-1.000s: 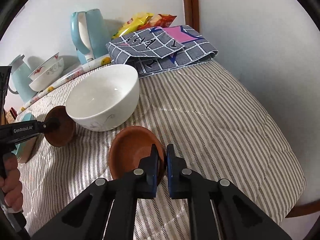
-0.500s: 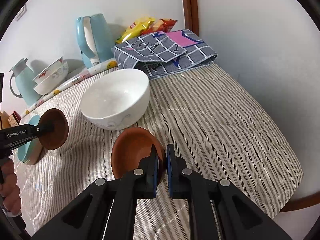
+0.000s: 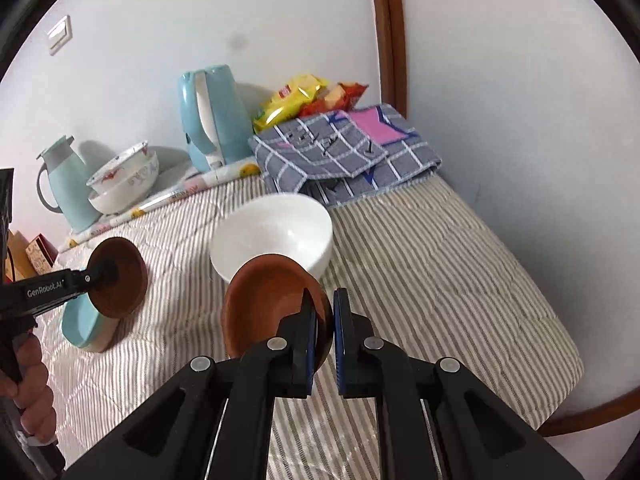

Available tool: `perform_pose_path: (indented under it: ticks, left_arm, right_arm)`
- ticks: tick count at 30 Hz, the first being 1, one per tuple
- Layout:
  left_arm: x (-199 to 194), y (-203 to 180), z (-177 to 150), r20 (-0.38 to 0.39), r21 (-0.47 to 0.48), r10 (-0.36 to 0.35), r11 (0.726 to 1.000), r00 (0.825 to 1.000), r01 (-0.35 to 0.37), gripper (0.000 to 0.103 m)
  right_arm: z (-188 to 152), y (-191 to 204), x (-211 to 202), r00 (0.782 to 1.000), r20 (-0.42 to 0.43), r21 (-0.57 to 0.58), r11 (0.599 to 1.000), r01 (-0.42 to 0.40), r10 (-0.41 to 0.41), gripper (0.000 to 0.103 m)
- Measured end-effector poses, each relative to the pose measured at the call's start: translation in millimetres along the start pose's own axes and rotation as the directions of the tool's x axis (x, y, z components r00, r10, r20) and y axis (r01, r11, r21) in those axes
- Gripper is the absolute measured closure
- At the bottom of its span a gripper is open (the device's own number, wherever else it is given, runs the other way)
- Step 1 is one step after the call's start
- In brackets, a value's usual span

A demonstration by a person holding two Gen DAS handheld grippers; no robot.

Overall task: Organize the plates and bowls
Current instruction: 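Carry the brown bowl in the right tool over the white bowl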

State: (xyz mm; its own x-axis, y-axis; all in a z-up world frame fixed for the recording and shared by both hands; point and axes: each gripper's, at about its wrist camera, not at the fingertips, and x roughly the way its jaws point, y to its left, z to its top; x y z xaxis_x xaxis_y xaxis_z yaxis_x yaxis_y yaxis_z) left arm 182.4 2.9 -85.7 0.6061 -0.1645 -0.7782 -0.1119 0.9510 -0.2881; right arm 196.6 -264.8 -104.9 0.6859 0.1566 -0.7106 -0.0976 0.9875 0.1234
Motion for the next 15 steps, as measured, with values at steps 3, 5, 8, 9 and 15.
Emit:
perform_pose_path:
  ticks: [3,5,8,9,15]
  left_arm:
    - [-8.3,6.7,5.3,0.015,-0.004,0.014,1.0,1.0,-0.014,0.094]
    - [-13.5,13.5,8.9,0.023,-0.015,0.019,1.0,1.0,-0.018,0.094]
    - [-18.5,24.0,15.0,0.039,-0.028,0.042,0.999,0.998,-0.04,0.094]
    - [-19.9,27.7,16.3,0.043,-0.033,0.046,0.998,0.998,-0.045,0.094]
    - [-19.5,41.0,23.6,0.049,-0.055,0.073,0.996,0.996,-0.071,0.094]
  right_arm:
    - [8.8,5.4,-3.0,1.0,0.013,-0.003,1.0,-0.005,0.005,0.095]
    - [15.1,10.3,-3.2,1.0,0.023,-0.001,1.0,-0.005,0.005,0.095]
    - [22.7,19.1,-2.4,0.999,0.037,-0.015,1.0,-0.02,0.021,0.095]
    - [25.2,21.7,-0.8,0.999,0.039,-0.018,1.0,-0.021,0.021,0.095]
    - [37.1,35.6,14.2,0.999,0.049,-0.054,0.998,-0.019,0.021,0.095]
